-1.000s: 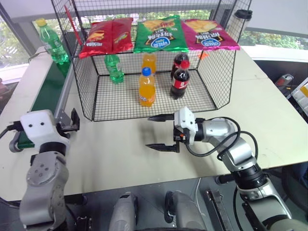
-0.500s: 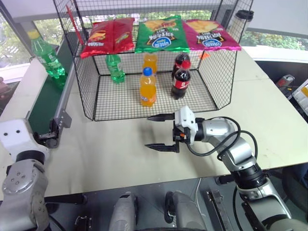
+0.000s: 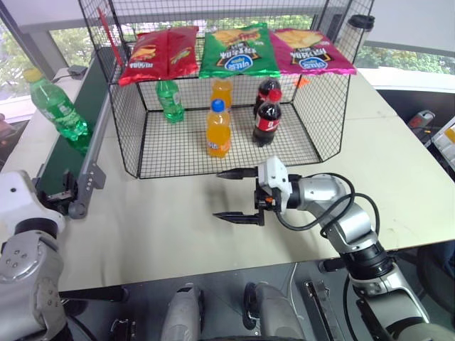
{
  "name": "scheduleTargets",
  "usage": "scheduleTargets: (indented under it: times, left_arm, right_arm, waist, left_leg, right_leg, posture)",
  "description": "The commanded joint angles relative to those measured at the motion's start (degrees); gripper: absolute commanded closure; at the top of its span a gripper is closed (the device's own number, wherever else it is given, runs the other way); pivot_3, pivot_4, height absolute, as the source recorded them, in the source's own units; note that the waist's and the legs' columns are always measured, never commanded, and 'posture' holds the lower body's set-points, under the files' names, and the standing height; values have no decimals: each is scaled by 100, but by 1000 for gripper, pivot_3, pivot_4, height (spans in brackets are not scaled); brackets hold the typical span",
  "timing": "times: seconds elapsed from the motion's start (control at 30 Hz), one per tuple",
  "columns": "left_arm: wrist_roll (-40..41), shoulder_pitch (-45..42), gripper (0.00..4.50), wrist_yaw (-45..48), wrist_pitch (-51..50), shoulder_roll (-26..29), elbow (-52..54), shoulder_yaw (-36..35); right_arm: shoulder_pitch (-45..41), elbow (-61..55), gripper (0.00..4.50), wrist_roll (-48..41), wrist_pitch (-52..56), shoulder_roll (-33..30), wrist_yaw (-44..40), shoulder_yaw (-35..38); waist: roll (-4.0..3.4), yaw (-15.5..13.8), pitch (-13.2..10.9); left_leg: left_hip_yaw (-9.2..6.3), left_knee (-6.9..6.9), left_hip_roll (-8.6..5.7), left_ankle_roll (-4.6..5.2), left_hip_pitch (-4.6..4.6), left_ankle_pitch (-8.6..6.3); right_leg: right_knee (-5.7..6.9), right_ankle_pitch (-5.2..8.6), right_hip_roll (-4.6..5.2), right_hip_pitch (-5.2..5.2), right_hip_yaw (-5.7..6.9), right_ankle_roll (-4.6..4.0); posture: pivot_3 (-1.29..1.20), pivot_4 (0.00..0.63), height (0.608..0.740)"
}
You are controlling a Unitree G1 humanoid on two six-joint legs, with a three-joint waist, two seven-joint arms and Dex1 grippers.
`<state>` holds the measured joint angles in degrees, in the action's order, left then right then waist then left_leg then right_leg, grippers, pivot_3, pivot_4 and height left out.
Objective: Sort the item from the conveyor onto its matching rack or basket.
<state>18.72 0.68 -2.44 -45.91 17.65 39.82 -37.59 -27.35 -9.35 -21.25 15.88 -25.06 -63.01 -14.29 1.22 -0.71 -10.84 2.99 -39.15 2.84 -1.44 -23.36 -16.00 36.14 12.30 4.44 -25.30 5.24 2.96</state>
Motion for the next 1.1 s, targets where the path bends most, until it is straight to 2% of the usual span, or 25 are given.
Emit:
scheduleTargets:
  times: [0.03,0.37,0.7,0.87,1.1]
  left_arm:
    - [-21,-129,39,-15,79,151,8,-116]
    - [-202,-805,39,-36,293,573,-668,-19]
    - [-371,-740,39,-8,561,535,-914,86]
    - [-259,-602,1561,83,680,404,-736,100]
    - [-163,-675,1563,7,556,437,-323,-36]
  right_arm:
    - [-6,-267,0,-149,-67,-35,-56,126]
    - [-145,-279,0,-146,31,-13,-3,106]
    - [-109,-267,0,-115,27,-50,25,128]
    - [-116,-218,0,-93,-10,-60,24,139]
    - [-114,-210,0,-80,-10,-60,35,134]
  waist:
    - [0,2,0]
    - [0,2,0]
    - [0,3,0]
    - [0,-12,0]
    - [1,-2,0]
  left_leg:
    - [0,0,0,0,0,0]
    - [1,0,0,0,0,0]
    - [3,0,0,0,0,0]
    - [1,0,0,0,0,0]
    - [1,-1,-1,0,0,0]
  right_leg:
    - [0,0,0,0,0,0]
    - [0,-2,-1,-1,0,3]
    - [0,-2,0,-1,0,3]
    - [0,-2,1,1,1,3]
    - [0,-2,3,2,0,3]
  posture:
    - [0,150,740]
    - [0,150,740]
    - [0,150,740]
    - [0,150,740]
    - [0,150,740]
